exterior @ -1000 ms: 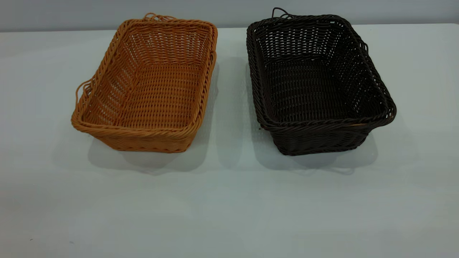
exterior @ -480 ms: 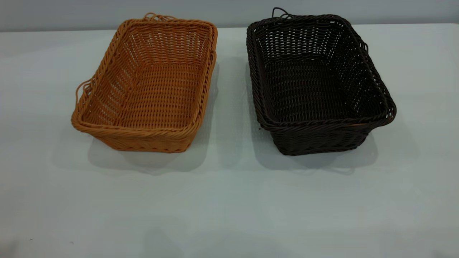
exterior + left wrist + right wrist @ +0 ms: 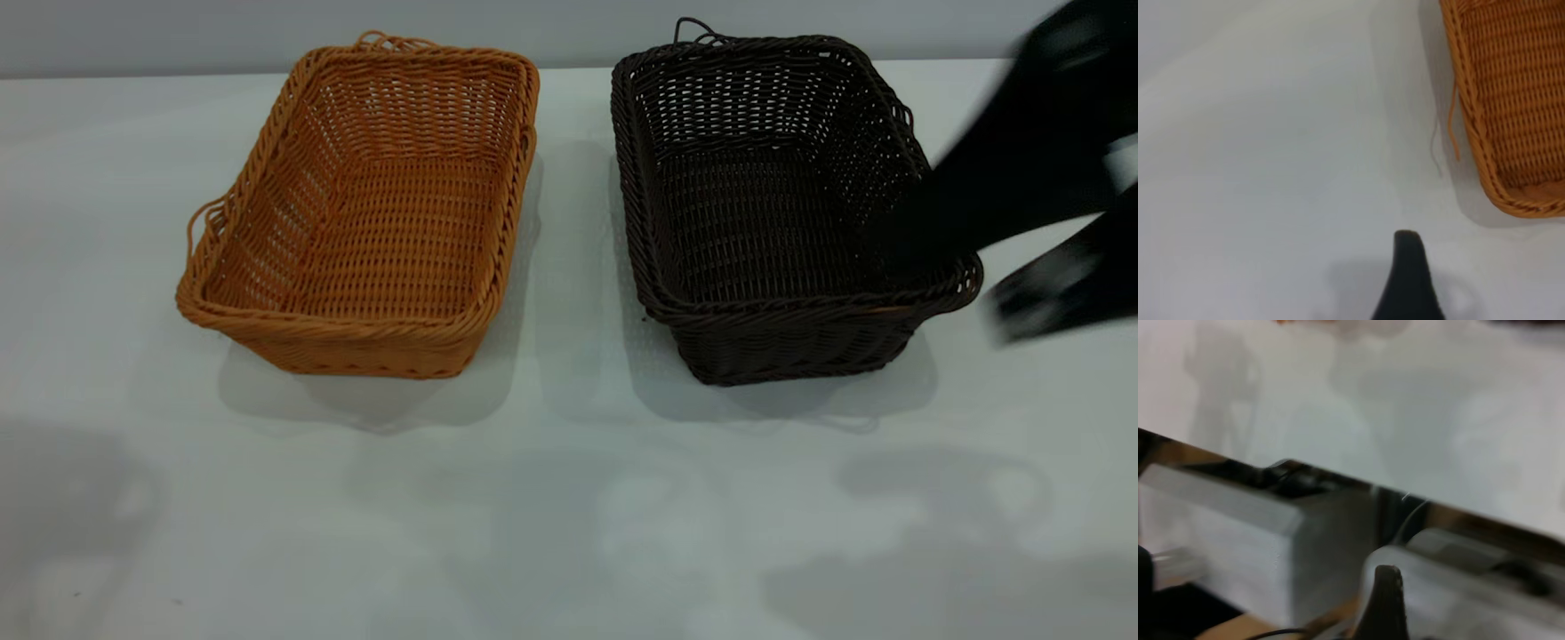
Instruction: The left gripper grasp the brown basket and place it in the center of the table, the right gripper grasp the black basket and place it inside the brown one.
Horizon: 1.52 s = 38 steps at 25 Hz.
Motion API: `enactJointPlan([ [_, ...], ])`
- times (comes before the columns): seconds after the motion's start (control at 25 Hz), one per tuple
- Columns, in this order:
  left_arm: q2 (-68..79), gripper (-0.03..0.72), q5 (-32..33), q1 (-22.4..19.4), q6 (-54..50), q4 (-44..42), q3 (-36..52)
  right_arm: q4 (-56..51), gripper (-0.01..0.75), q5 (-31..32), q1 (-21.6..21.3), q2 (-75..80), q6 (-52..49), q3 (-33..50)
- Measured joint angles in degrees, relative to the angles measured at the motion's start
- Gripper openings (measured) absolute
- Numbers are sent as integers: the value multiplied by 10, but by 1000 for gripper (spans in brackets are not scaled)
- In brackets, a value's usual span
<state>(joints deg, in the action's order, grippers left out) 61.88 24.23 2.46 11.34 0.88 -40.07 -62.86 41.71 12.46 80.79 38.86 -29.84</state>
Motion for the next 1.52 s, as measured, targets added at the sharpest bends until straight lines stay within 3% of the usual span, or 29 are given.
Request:
enactJointPlan([
  [0.24,23,518,-35,0,1,0,0,-298,594,-29,20,165,-23,-2],
  [0.36,23,518,-57,0,1,0,0,-372,594,-17,20,235,-32,-21],
  [0.56,23,518,-71,0,1,0,0,-387,594,-15,20,321,-104,-83],
  [0.72,24,518,-76,0,1,0,0,-389,592,-59,31,370,-163,-138],
  [1.12,111,518,-88,0,-2,0,-24,-395,550,-300,90,425,-297,-200],
  [1.52,396,518,-61,0,-16,84,-217,-399,542,-312,98,451,-327,-200],
])
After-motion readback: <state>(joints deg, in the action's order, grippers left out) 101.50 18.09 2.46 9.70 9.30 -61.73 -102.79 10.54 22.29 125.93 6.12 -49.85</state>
